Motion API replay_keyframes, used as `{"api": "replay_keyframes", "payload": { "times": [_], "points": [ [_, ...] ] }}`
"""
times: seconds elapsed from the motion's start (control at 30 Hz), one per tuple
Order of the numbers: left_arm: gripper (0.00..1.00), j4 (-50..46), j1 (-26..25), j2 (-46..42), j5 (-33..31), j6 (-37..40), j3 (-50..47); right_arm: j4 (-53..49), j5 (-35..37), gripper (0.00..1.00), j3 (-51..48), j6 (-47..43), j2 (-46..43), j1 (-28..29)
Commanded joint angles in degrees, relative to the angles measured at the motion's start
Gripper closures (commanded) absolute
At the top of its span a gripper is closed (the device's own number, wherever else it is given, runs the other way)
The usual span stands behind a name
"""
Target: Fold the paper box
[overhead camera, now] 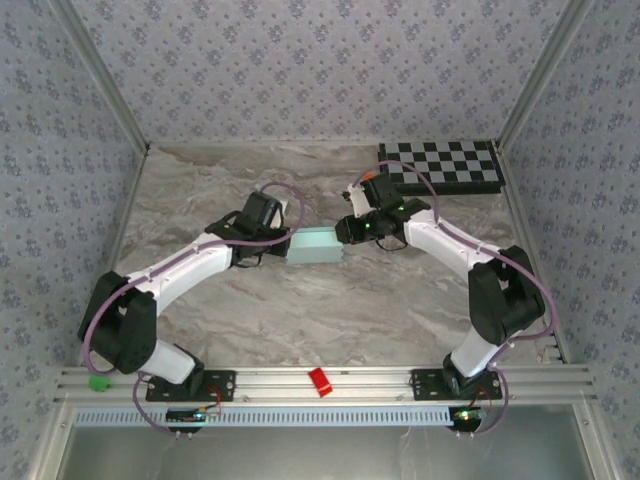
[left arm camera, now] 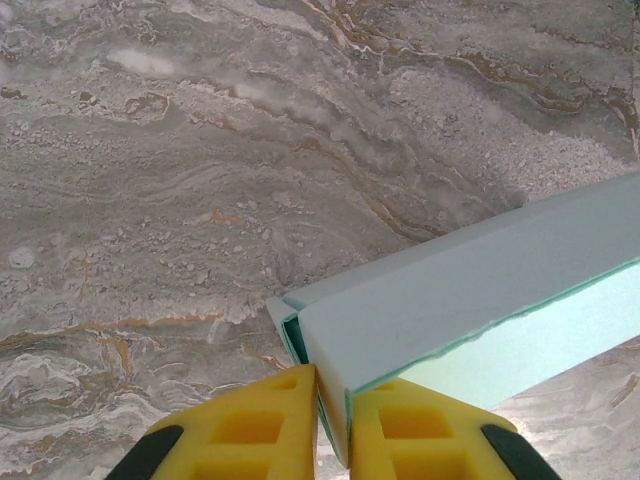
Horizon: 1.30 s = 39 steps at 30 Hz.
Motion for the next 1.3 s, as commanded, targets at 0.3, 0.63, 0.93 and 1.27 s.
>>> {"api": "replay_keyframes", "payload": {
  "times": [0.3,0.63,0.93,1.27],
  "points": [
    [0.84,-2.5,-0.9,1.9,0.3,0.1,2.4,1.5,1.4,0.84,-3.0,2.2,-1.4,0.5],
    [0.84,-2.1,-1.5,2.3,-0.3,-0.7,2.5,5.2,1.5,0.84,-4.2,7.5,-1.7,1.3],
    [0.82,-1.6,-1.5,2.5,-0.3,-1.2,2.8,6.3,3.1,0.84,-5.0,10.4,-1.3,2.0],
    [0.85,-0.2,-1.6,1.9,-0.2,-1.9,1.7,5.2,7.9,0.85,-5.8,8.7,-1.3,4.1]
  ]
}}
